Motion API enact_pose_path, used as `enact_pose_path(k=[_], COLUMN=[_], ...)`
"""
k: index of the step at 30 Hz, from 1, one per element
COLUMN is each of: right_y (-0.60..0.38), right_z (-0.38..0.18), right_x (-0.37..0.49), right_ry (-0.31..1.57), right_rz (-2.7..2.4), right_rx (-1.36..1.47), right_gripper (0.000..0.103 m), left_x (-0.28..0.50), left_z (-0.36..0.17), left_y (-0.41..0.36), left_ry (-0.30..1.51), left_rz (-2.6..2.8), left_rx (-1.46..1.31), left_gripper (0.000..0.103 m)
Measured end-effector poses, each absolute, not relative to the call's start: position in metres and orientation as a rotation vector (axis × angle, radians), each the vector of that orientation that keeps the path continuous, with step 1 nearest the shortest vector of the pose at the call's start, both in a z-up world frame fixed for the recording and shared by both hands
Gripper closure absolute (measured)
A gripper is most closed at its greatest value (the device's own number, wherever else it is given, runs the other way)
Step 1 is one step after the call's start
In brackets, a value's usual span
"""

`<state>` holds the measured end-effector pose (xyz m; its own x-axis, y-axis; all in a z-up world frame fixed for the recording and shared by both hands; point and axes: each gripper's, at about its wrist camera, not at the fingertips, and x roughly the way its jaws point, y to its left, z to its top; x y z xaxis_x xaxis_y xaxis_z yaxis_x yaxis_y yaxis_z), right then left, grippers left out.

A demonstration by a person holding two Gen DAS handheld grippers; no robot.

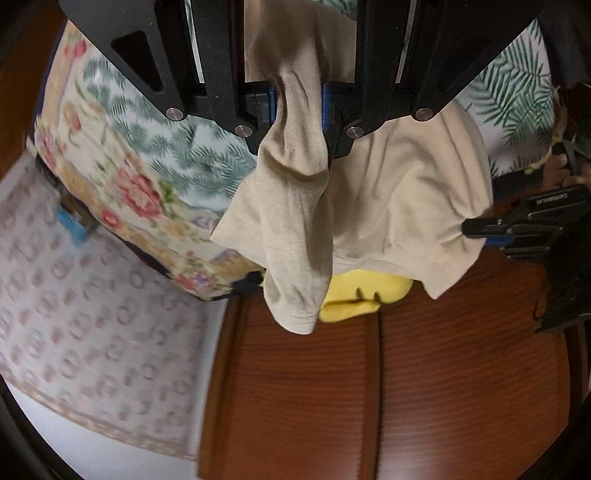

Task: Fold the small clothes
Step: 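Lift the folded shirt with both tools and carry it toward the plush toy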

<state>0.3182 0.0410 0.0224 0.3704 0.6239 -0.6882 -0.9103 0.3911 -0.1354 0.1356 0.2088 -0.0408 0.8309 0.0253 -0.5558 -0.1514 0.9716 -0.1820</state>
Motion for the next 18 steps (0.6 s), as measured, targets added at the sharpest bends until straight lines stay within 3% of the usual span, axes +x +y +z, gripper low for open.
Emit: enact_pose_path(k=[18], right_y=[0.193], right_z=[-0.031], right_x=[0.342], right_ry=[0.592], right_rz=[1.17], right_rx=[-0.765], right_gripper=[0.089], left_x=[0.121], left_z=[-0.097], left_y=[0.241], left_ry=[0.645], left_rz=[0.211], left_rx=[-0.329], left_gripper=[0.096])
